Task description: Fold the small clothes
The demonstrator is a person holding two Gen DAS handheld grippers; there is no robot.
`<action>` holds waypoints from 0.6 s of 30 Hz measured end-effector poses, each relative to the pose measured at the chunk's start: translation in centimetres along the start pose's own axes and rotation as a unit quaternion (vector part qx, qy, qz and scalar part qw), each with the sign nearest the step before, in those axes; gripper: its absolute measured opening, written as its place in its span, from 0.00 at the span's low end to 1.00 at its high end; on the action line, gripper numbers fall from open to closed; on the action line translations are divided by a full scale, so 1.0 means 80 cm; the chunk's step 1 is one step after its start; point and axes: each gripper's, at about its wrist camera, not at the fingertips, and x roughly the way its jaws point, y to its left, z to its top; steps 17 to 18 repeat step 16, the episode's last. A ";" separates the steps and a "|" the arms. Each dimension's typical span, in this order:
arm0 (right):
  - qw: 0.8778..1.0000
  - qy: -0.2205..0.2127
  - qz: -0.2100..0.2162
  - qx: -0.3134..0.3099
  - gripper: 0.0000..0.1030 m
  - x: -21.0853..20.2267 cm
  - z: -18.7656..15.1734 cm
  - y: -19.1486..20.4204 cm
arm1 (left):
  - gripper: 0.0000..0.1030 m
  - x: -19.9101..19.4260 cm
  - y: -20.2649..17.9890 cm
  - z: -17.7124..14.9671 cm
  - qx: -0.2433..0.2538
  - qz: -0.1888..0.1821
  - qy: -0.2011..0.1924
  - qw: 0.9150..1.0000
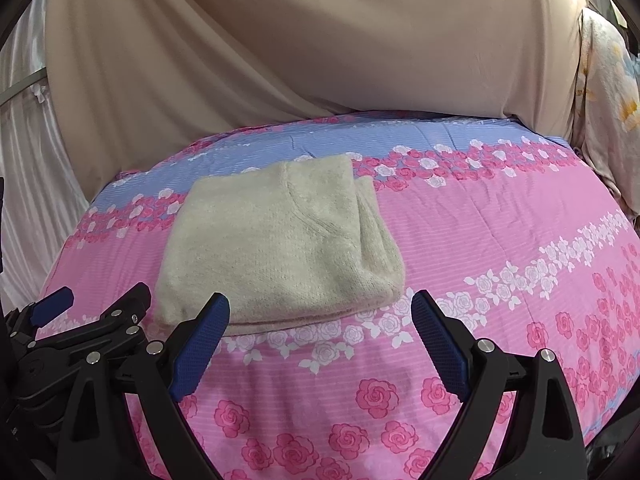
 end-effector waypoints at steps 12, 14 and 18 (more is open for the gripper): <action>1.000 0.003 -0.002 0.002 0.87 0.003 -0.002 -0.002 | 0.94 0.006 0.002 0.002 0.003 0.006 0.005 1.000; 1.000 0.003 -0.002 0.001 0.87 0.005 -0.002 -0.004 | 0.94 0.007 0.002 0.002 0.005 0.007 0.006 1.000; 1.000 0.005 -0.002 0.001 0.87 0.006 -0.003 -0.005 | 0.94 0.008 0.001 0.002 0.005 0.006 0.008 1.000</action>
